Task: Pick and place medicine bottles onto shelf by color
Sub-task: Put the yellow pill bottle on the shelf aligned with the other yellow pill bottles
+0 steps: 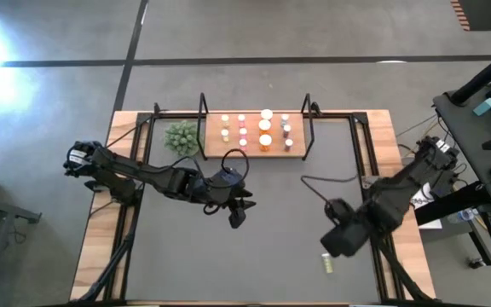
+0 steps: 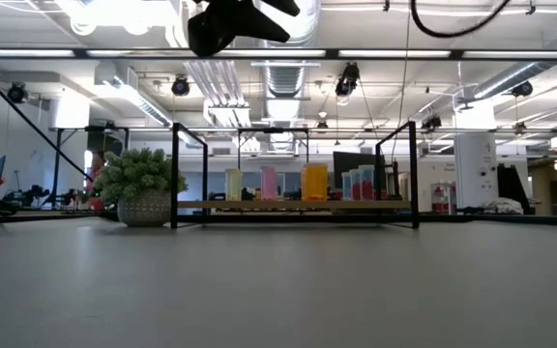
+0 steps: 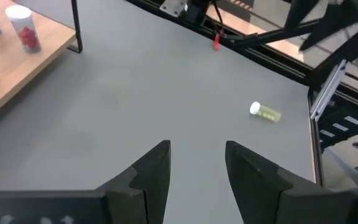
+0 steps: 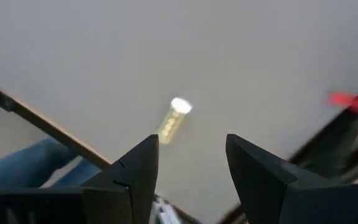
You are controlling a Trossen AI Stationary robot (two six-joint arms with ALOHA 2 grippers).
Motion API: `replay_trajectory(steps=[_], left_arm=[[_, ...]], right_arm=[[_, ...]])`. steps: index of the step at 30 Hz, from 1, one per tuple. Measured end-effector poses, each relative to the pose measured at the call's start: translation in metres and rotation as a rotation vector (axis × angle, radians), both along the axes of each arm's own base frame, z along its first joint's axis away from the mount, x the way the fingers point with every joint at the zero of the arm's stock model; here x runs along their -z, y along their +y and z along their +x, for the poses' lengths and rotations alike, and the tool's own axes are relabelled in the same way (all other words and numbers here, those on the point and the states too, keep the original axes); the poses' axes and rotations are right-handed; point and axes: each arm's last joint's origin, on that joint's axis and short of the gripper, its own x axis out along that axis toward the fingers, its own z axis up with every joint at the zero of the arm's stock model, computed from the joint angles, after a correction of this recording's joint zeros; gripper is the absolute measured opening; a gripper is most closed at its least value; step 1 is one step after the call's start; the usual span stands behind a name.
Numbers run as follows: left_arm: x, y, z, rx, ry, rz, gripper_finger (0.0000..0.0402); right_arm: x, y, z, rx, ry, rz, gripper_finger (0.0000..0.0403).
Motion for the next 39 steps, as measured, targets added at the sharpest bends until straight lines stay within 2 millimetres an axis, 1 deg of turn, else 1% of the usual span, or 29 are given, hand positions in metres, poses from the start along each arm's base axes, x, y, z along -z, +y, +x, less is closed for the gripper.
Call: replay_trajectory(steps=[4, 7, 13, 19, 23, 30, 34, 39], left_arm=[[0.0, 0.0, 0.0, 0.004, 0.001, 0.006, 0.0137], [0.0, 0.0, 0.0, 0.018, 0.003, 0.024, 0.0137], [-0.004, 0.002, -0.002, 0.04, -0.003, 0.054, 0.0137], [-0.005, 0.006, -0.003, 0.035, -0.007, 0.064, 0.0137], [-0.005, 0.007, -0.003, 0.033, -0.003, 0.066, 0.0137], [-0.004, 0.007, -0.004, 0.034, 0.015, 0.069, 0.0137], [-0.003, 0.008, -0.004, 0.042, 0.024, 0.084, 0.0137], [-0.004, 0.009, -0.004, 0.041, 0.019, 0.087, 0.0137]], right_arm=[[0.03, 0.023, -0.001, 0.067, -0.016, 0.05, 0.0178], [0.051, 0.036, -0.001, 0.13, 0.003, 0.098, 0.0178], [0.081, 0.058, 0.001, 0.202, 0.029, 0.156, 0.0178], [0.103, 0.069, 0.004, 0.249, 0.063, 0.129, 0.0178], [0.115, 0.075, 0.009, 0.286, 0.089, 0.1, 0.0178], [0.135, 0.092, 0.019, 0.284, 0.144, 0.051, 0.0178], [0.143, 0.095, 0.022, 0.286, 0.159, 0.028, 0.0172], [0.152, 0.093, 0.02, 0.308, 0.188, -0.021, 0.0151]])
